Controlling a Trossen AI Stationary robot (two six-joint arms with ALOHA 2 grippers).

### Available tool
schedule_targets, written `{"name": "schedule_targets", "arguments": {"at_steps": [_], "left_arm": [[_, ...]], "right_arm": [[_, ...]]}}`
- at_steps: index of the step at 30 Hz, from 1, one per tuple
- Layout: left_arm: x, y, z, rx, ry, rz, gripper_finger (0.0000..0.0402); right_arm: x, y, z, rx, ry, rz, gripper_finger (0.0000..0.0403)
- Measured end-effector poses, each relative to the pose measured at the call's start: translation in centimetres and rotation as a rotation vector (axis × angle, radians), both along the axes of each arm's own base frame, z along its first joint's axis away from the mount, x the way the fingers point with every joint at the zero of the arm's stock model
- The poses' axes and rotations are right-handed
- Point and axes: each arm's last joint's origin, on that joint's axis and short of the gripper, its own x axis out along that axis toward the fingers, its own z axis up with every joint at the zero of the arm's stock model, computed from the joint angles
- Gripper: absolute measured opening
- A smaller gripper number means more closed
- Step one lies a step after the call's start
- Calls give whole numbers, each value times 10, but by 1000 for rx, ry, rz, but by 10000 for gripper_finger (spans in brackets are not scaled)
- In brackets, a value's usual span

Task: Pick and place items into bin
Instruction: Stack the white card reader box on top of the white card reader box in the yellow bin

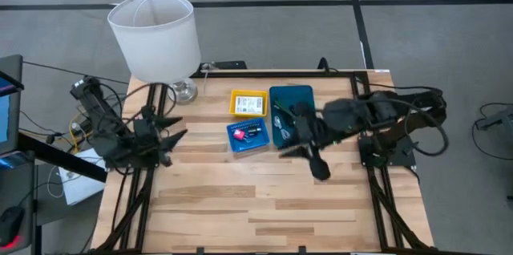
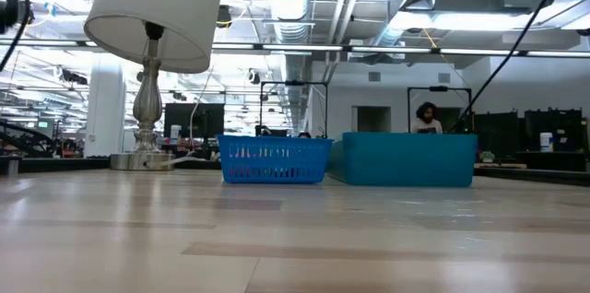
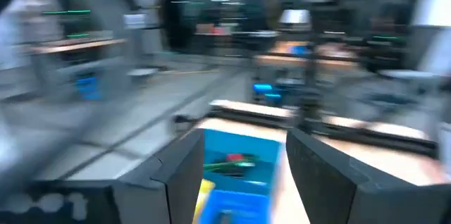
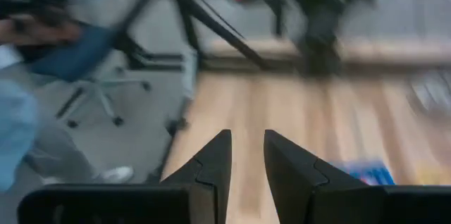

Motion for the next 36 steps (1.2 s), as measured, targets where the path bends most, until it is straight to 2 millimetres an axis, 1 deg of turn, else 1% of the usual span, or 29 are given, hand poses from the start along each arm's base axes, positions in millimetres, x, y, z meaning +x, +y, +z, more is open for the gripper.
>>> {"name": "schedule_targets", "arguments": {"at_steps": [2,4,6,9,11,13,15,17,20,22,25,29,32,34,36], "left_arm": [[-6,6,2,-5,-12,-133,190],[-13,15,5,-32,-55,-203,190],[-19,23,6,-57,-110,-253,190],[-28,34,0,-100,-221,-353,190],[-30,37,-12,-115,-286,-398,190],[-30,38,-30,-131,-326,-402,190],[-28,37,-48,-160,-360,-401,190],[-25,35,-65,-191,-400,-399,190],[-22,33,-86,-220,-441,-398,190],[-22,32,-96,-233,-459,-398,190],[-21,31,-105,-248,-450,-386,190],[-18,32,-111,-262,-380,-295,190],[-17,33,-116,-291,-345,-235,190],[-16,32,-120,-307,-319,-230,190],[-15,31,-124,-330,-293,-231,190]], "right_arm": [[-1,12,4,-31,-77,126,77],[-5,18,7,-53,-132,246,77],[-10,17,11,-47,-176,317,77],[-15,4,11,-10,-206,311,77],[-18,-8,8,14,-224,281,77],[-24,-19,5,43,-275,257,77],[-34,-30,2,76,-346,222,77],[-47,-37,-5,117,-416,196,77],[-70,-44,-29,177,-479,141,77],[-84,-46,-49,209,-538,112,77],[-109,-49,-82,245,-606,98,77],[-134,-56,-129,284,-613,48,77],[-146,-59,-162,279,-585,44,77],[-154,-60,-184,289,-557,45,77],[-160,-61,-202,305,-543,39,77]]}}
